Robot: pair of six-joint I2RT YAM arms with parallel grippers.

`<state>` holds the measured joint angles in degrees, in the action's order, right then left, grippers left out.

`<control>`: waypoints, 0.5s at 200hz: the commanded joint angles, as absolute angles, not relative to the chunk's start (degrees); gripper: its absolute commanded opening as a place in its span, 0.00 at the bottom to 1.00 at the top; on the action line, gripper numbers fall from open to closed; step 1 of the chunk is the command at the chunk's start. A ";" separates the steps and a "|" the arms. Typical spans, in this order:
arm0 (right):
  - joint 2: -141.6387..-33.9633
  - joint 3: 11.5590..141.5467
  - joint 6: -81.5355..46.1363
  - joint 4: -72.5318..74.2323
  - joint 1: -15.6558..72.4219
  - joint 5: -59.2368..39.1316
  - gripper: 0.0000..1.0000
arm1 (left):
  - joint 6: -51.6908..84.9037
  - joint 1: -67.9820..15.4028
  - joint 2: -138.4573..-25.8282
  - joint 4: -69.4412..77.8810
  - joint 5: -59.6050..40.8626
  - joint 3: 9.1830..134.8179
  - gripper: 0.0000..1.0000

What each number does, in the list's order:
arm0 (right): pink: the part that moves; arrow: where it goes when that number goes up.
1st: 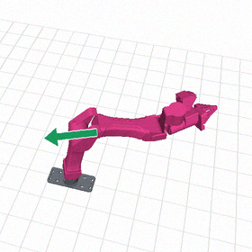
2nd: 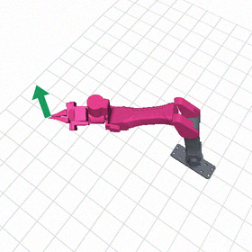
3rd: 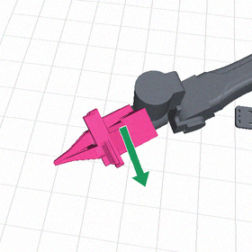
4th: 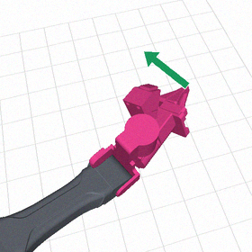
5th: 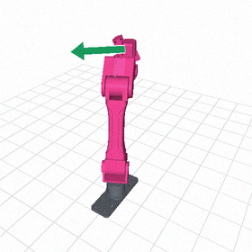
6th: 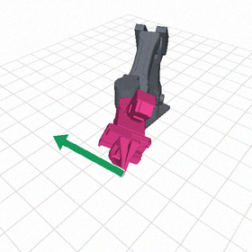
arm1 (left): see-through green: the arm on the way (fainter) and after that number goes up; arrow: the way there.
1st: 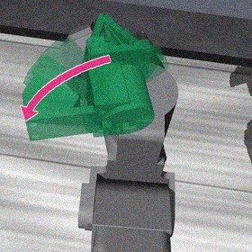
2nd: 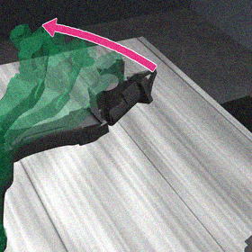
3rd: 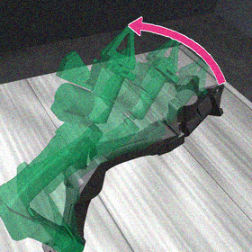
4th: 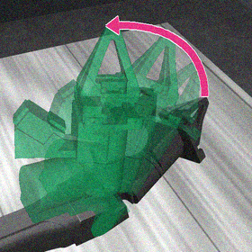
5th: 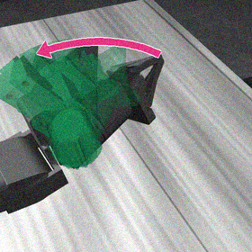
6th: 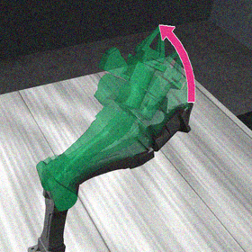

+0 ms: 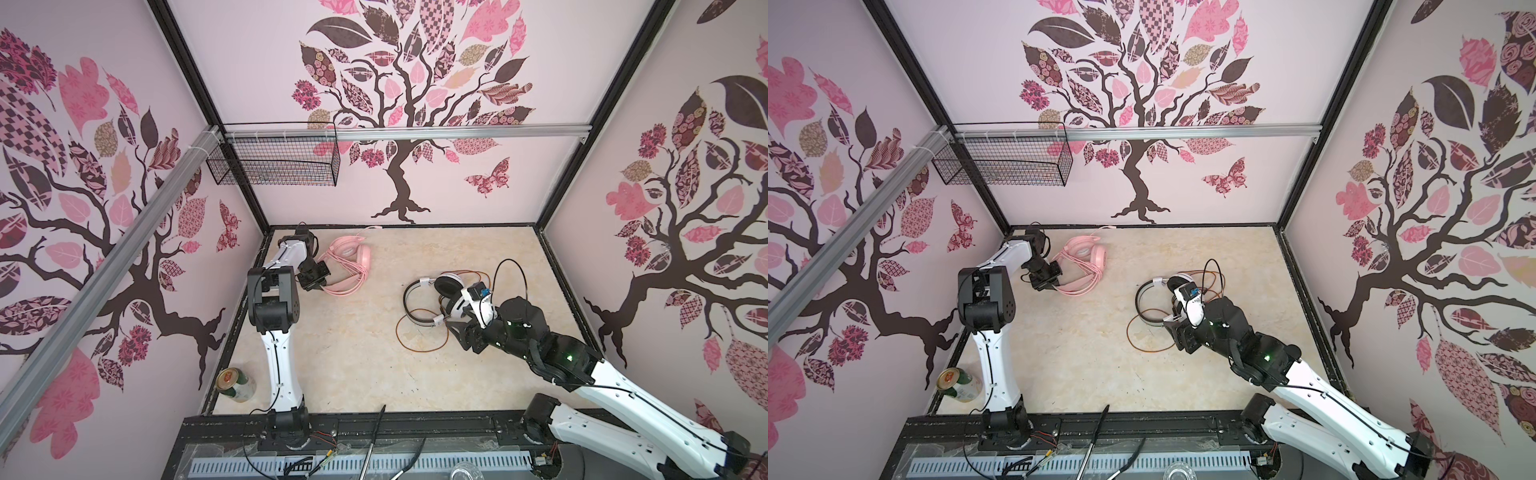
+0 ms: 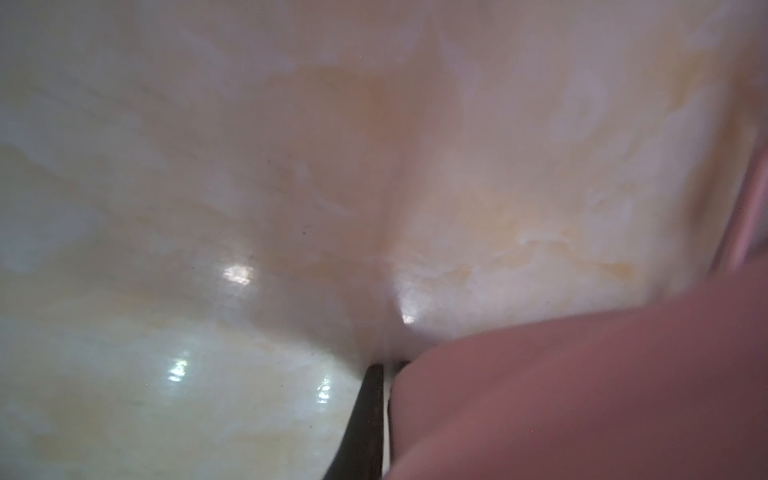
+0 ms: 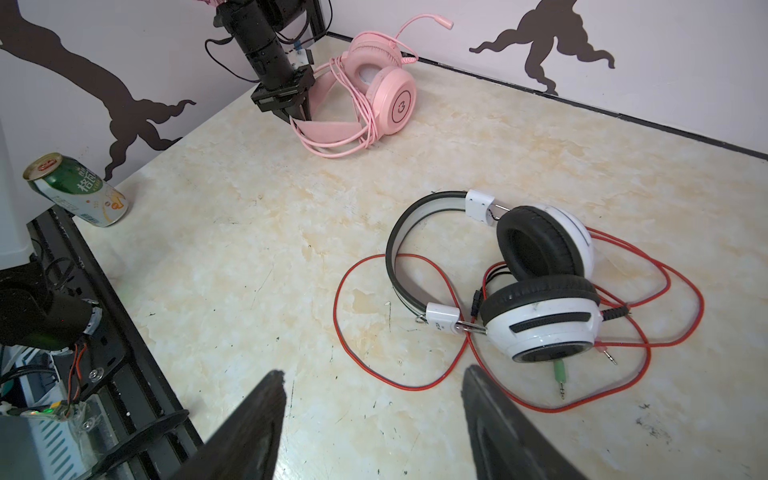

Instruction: Wrap the headphones

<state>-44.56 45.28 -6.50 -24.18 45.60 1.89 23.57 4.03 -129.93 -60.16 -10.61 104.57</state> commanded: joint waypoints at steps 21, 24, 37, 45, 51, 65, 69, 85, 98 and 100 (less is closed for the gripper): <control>-44.91 45.62 -7.71 -23.08 45.42 0.71 0.70 | 21.53 4.53 -130.43 -61.30 -11.52 108.19 0.24; -44.99 45.55 -7.72 -23.09 45.36 0.63 0.70 | 21.44 4.51 -130.43 -61.30 -11.44 108.12 0.26; -44.91 45.40 -7.90 -22.72 45.35 0.53 0.70 | 21.44 4.57 -130.34 -61.29 -11.43 108.08 0.32; -44.91 45.26 -7.98 -22.72 45.41 0.53 0.70 | 21.33 4.64 -130.28 -61.27 -11.35 108.09 0.37; -44.78 45.25 -8.04 -22.68 45.37 0.60 0.70 | 21.42 4.68 -130.13 -61.30 -11.31 108.09 0.42; -44.78 45.36 -8.17 -22.93 45.36 0.62 0.70 | 21.50 4.66 -129.72 -61.15 -11.02 108.01 0.44; -44.74 45.42 -8.24 -22.94 45.40 0.62 0.70 | 21.61 4.62 -129.40 -61.10 -10.91 108.01 0.45; -44.77 45.69 -8.41 -23.40 45.40 0.62 0.70 | 22.05 4.73 -127.72 -60.77 -10.55 107.78 0.52; -44.99 45.89 -8.63 -23.72 45.41 0.53 0.70 | 22.67 4.66 -125.05 -59.78 -10.45 106.48 0.54; -45.04 45.88 -8.68 -23.79 45.41 0.46 0.70 | 22.85 4.66 -124.47 -59.51 -10.50 106.21 0.54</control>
<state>-44.77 45.28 -7.77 -23.51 45.56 1.19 22.41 4.36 -130.10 -60.88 -10.63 106.30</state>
